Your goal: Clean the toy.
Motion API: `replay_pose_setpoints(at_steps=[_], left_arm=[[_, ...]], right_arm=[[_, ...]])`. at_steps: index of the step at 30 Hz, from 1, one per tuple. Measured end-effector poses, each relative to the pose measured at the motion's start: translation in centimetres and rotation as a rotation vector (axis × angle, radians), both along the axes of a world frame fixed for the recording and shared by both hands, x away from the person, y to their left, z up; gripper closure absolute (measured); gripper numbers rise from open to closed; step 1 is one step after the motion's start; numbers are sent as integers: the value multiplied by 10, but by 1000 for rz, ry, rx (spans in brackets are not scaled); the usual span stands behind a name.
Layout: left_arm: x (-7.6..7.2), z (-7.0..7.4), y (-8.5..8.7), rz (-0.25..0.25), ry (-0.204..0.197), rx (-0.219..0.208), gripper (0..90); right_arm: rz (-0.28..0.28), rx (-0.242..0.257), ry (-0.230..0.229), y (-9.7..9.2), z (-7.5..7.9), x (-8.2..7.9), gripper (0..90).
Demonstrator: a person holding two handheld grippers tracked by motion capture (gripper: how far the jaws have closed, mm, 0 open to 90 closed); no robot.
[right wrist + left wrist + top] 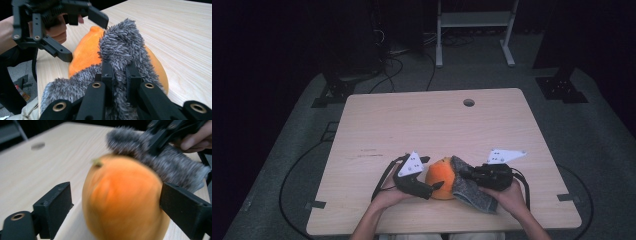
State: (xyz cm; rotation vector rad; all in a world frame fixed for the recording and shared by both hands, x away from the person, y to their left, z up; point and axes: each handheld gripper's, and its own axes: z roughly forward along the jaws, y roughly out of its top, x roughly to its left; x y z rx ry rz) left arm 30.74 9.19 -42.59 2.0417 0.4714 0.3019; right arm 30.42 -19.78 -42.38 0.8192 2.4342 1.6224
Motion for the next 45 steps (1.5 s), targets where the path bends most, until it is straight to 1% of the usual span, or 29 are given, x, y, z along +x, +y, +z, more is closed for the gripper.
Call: replay_pose_setpoints(at_steps=[1, 2, 3, 4, 5, 8, 10, 11, 14, 16, 19, 21, 22, 25, 26, 27, 28, 29, 30, 31, 32, 33, 34, 36, 37, 39, 41, 43, 45], left_arm=[[1, -4, -1, -3, 30, -3, 111], [1, -6, -2, -22, 50, -20, 171], [0, -8, -2, -35, 37, -38, 254], [-3, -8, -4, -26, -9, -26, 316], [-4, -7, -5, -20, -19, -18, 384], [-6, -1, -9, 10, -46, -22, 427], [-7, 0, -13, 1, -55, -25, 431], [-8, 0, -15, -1, -58, -23, 431], [-8, -1, -15, 0, -67, 2, 432], [-7, -4, -12, 5, -60, -6, 434], [-7, -5, -10, 2, -60, -6, 434], [-6, -5, -10, 4, -54, -11, 417], [-4, -4, -10, 6, -35, -19, 377], [1, 1, -11, 22, 91, -113, 189], [1, 1, -13, 26, 101, -107, 179], [0, 0, -16, 32, 96, -78, 182], [-2, -3, -18, 29, 78, -49, 204], [-3, -4, -16, 27, 65, -54, 257], [-3, -5, -15, 30, 49, -53, 312], [-5, -4, -14, 36, 18, -57, 361], [-6, -2, -15, 33, -19, -64, 410], [-8, 0, -16, 25, -55, -65, 434], [-11, 4, -19, 17, -134, -49, 446], [-16, 6, -23, 9, -244, -29, 453], [-16, 5, -24, -4, -250, -30, 451], [-13, -2, -24, -28, -215, -5, 432], [-11, -8, -21, -33, -171, -23, 386], [-9, -6, -18, -26, -136, -26, 341], [-6, -5, -14, -4, -85, -43, 242]], right_arm=[[-2, -3, -2, -1, 0, 0, 802], [-6, -9, -4, -2, 0, 0, 802], [-12, -23, -8, -3, 0, 0, 801], [-19, -30, -9, -4, 0, 0, 802], [-26, -29, -9, -6, 2, -1, 802], [-17, -15, -53, -7, 12, -7, 802], [60, 45, -98, 3, 22, -15, 802], [60, 45, -98, 3, 22, -15, 802], [82, -15, -129, 17, 18, -17, 801], [56, -21, -114, 14, 14, -12, 802], [-32, -30, -74, -3, 10, -3, 802], [-39, -18, -40, -9, 6, 1, 801], [-37, -13, -29, -10, 4, 1, 801], [-34, -18, -25, -4, 1, -2, 802], [-17, -7, -14, -2, 0, -3, 803], [3, -5, -10, 2, -1, -4, 803], [15, -11, -13, 5, -1, -6, 804], [28, -34, -33, 8, 1, -9, 803], [25, -39, -39, 8, 2, -9, 803], [22, -26, -42, 6, 3, -9, 803], [11, -7, -41, 3, 7, -8, 803], [1, -3, -58, 3, 10, -8, 803], [-2, 2, -73, 3, 13, -10, 803], [-4, 10, -111, 3, 21, -13, 803], [-1, 16, -123, 4, 25, -14, 803], [13, -6, -129, 8, 24, -14, 803], [16, -52, -120, 13, 16, -12, 803], [19, -46, -100, 13, 11, -9, 803], [-2, -47, -80, 8, 8, -4, 802]])
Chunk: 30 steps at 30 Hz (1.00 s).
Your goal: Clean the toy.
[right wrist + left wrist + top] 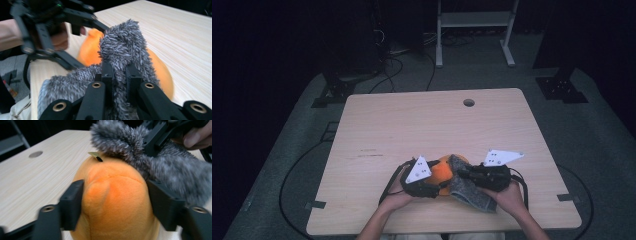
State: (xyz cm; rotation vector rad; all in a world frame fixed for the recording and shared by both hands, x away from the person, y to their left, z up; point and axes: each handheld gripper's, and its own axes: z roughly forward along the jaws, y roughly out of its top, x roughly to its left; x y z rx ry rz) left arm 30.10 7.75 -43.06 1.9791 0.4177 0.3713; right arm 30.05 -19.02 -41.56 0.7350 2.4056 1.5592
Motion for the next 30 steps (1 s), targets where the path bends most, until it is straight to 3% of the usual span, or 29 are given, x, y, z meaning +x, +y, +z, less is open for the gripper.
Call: replay_pose_setpoints(at_steps=[2, 4, 6, 9, 12, 15, 17, 20, 22, 28, 30], left_arm=[[3, 2, 2, 39, 49, -3, 165], [4, 2, 2, 31, 77, -21, 178], [1, 0, 3, 19, 16, 15, 329], [1, 1, 7, 2, -8, 58, 420], [3, -2, 13, -9, 14, 50, 399], [5, 3, 11, 20, 72, 16, 216], [3, 6, 8, 18, 70, -8, 170], [-1, 5, 6, 6, 24, 40, 283], [-2, 3, 8, 1, 13, 40, 368], [-2, 1, 11, -10, 7, 44, 407], [-3, 0, 13, -24, -2, 48, 414]], right_arm=[[-21, 12, 24, -5, -4, 3, 803], [-22, 20, 28, -6, -5, 2, 803], [-5, 13, 17, -5, -4, -1, 803], [-36, 24, 29, -11, -4, 5, 802], [-55, 34, 76, -16, -12, 10, 801], [-58, 11, 54, -10, -11, 5, 802], [-46, 19, 57, -7, -11, 3, 802], [-13, 11, 42, -3, -9, -1, 802], [-8, 10, 42, -5, -9, 0, 802], [-77, -12, 108, -25, -20, 12, 802], [-82, -5, 102, -28, -18, 11, 802]])
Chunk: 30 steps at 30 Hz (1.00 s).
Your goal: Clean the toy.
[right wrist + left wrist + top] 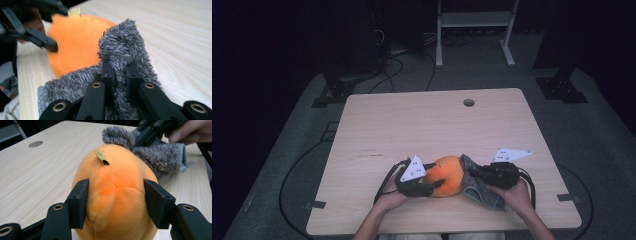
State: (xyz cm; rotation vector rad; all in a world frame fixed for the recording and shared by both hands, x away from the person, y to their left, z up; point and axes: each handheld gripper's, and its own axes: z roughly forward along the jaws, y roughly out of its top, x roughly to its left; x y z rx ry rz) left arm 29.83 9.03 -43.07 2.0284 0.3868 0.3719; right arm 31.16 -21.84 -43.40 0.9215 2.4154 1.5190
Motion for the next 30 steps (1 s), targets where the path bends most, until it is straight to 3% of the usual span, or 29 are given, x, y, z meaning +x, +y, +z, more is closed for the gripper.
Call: replay_pose_setpoints(at_steps=[2, 5, 8, 10, 13, 17, 20, 24, 27, 30], left_arm=[[0, -1, 2, -9, 1, 0, 414], [1, -1, 5, -23, 5, -2, 413], [1, -2, 6, -29, 8, -5, 412], [1, -2, 6, -41, 6, -5, 412], [-1, -2, 6, -68, -2, 3, 412], [-3, -3, 5, -93, -12, 13, 412], [-5, -3, 7, -121, -18, 18, 410], [-6, -3, 6, -138, -26, 24, 405], [-8, -3, 5, -151, -33, 27, 402], [-9, -3, 3, -173, -46, 39, 400]], right_arm=[[8, 43, -16, 0, 6, 0, 802], [18, 49, -16, 5, 6, 1, 801], [12, 61, 38, 3, -4, 7, 802], [-3, 44, 64, -1, -8, 10, 801], [-32, 27, 76, -9, -8, 12, 801], [1, 136, 46, -10, 2, 11, 801], [12, 106, 48, -5, 0, 12, 801], [-7, 51, 101, -8, -10, 17, 801], [7, 83, 88, -13, -3, 15, 801], [58, 124, 56, -10, 9, 11, 801]])
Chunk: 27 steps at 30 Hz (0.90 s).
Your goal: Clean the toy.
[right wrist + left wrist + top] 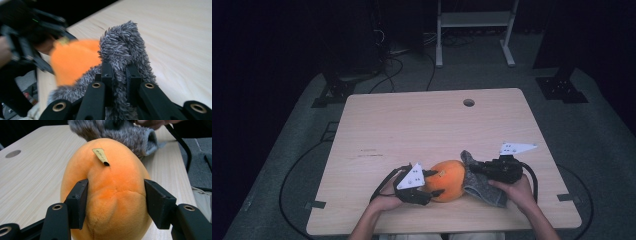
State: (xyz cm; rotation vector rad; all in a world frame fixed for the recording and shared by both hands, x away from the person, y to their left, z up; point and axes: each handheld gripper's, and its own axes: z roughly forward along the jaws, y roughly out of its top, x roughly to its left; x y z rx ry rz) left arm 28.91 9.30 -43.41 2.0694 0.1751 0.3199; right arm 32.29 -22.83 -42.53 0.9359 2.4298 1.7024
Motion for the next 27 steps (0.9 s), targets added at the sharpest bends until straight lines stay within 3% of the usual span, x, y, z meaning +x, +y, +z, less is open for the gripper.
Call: replay_pose_setpoints(at_steps=[2, 4, 7, 12, 15, 19, 22, 27], left_arm=[[-1, 0, -1, -10, -9, 9, 399], [-3, 0, -2, -20, -11, 13, 398], [-3, -1, -3, -23, -10, 9, 399], [-3, 0, -2, -30, -11, 6, 395], [-2, 0, -2, -28, -15, 4, 387], [-3, -1, -5, -30, -20, 0, 378], [-4, -1, -5, -38, -31, 10, 376], [-4, -1, -6, -41, -30, 1, 374]], right_arm=[[26, 11, -17, 4, 5, -1, 800], [36, -13, -12, 8, 3, 1, 800], [23, -35, 33, 8, -8, 8, 801], [-36, -100, 53, -1, -13, 8, 801], [-29, -62, 39, -6, -8, 5, 802], [30, 18, -22, 1, 9, -5, 801], [48, -20, -36, 12, 9, -6, 801], [-19, -52, 24, 6, -6, 3, 802]])
